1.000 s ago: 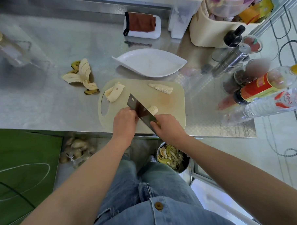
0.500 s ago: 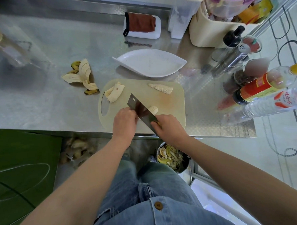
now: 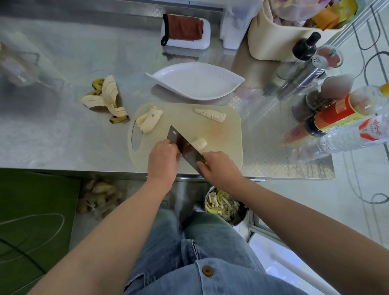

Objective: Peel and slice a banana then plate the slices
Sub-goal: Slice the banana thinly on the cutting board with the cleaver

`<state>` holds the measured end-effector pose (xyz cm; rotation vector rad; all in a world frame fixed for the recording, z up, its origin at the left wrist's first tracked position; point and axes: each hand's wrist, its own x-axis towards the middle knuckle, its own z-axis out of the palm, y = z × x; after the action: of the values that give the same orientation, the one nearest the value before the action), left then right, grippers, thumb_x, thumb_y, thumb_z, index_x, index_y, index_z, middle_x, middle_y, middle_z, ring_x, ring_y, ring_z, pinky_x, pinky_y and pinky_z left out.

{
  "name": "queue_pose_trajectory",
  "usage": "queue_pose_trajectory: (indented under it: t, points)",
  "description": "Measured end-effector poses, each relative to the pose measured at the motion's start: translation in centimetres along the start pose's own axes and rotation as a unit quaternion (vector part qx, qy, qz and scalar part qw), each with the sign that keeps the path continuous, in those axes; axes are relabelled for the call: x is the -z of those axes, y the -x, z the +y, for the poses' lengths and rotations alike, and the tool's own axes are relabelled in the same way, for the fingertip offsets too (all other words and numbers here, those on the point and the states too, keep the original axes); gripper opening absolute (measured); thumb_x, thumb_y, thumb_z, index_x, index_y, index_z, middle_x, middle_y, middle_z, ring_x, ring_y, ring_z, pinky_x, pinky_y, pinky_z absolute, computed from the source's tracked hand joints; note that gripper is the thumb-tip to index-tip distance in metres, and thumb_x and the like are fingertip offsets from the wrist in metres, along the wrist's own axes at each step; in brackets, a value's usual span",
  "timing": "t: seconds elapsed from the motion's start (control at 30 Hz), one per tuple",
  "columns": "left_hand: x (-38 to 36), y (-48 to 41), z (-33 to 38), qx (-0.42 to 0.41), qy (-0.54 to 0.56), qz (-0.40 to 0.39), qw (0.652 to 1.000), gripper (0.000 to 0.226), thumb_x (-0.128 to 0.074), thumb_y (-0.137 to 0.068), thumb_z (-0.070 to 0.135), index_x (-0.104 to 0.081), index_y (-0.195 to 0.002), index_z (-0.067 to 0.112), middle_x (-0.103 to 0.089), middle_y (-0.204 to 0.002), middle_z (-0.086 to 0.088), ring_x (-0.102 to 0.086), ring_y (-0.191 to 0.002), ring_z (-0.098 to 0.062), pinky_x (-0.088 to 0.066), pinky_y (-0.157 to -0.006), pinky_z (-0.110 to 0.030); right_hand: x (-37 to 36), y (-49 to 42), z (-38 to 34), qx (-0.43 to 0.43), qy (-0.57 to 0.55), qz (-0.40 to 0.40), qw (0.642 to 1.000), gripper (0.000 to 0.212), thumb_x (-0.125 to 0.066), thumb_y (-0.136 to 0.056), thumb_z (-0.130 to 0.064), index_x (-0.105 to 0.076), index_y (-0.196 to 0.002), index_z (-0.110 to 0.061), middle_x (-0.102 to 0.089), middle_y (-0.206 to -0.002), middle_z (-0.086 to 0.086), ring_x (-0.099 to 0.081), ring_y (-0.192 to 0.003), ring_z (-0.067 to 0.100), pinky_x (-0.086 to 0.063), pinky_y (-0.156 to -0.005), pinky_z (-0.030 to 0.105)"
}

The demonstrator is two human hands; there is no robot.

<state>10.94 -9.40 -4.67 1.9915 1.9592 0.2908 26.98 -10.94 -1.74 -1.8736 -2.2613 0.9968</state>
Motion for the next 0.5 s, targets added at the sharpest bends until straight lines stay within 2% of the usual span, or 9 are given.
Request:
queue_pose_trajectory:
  t: [0.13,0.3,0.4,0.5]
  points:
    - [-0.1,0.0,0.1,0.008,-0.001,-0.002,1.0,0.009,-0.068,-0.086,0.016,-0.073,-0.084,0.008,-0.064,-0.083,-0.007,-0.056,-0.076,-0.02,-0.054,-0.069,-0.035,0.5,-0.1,0.2,0.006,0.01,0.001,1.0,0.024,-0.048,-0.095,-0.025,-0.052,-0.076,-0.011,-0.054,-0.071,0.007,-0.05,-0.065,0.025,-0.035,-0.057,0.031]
    - [0.1,0.2,-0.1,-0.004,-0.019,-0.006,1.0,0.009,-0.067,-0.084,0.008,-0.073,-0.077,0.008,-0.06,-0.079,-0.005,-0.051,-0.072,-0.017,-0.052,-0.064,-0.031,2.5,-0.5,1.8,0.021,-0.019,0.025,0.999,0.025,-0.053,-0.093,-0.028,-0.051,-0.072,-0.013,-0.053,-0.069,0.002,-0.052,-0.065,0.024,-0.041,-0.058,0.035]
    - [0.2,0.3,-0.2,-0.011,-0.028,0.002,1.0,0.008,-0.068,-0.085,0.013,-0.072,-0.079,0.009,-0.059,-0.082,-0.004,-0.051,-0.074,-0.014,-0.053,-0.066,-0.028,4.0,-0.8,3.4,0.024,0.015,0.017,0.999,0.027,-0.053,-0.094,-0.035,-0.063,-0.085,-0.011,-0.053,-0.078,-0.001,-0.052,-0.073,0.02,-0.044,-0.063,0.036]
    - [0.5,0.2,-0.3,-0.025,-0.022,0.02,0.999,0.007,-0.069,-0.084,0.014,-0.067,-0.087,0.01,-0.057,-0.091,-0.004,-0.05,-0.084,-0.016,-0.052,-0.073,-0.029,5.2,-0.9,4.7,0.033,0.055,0.016,0.998,0.028,-0.054,-0.093,-0.039,-0.068,-0.096,-0.015,-0.053,-0.083,-0.002,-0.051,-0.076,0.019,-0.039,-0.061,0.032]
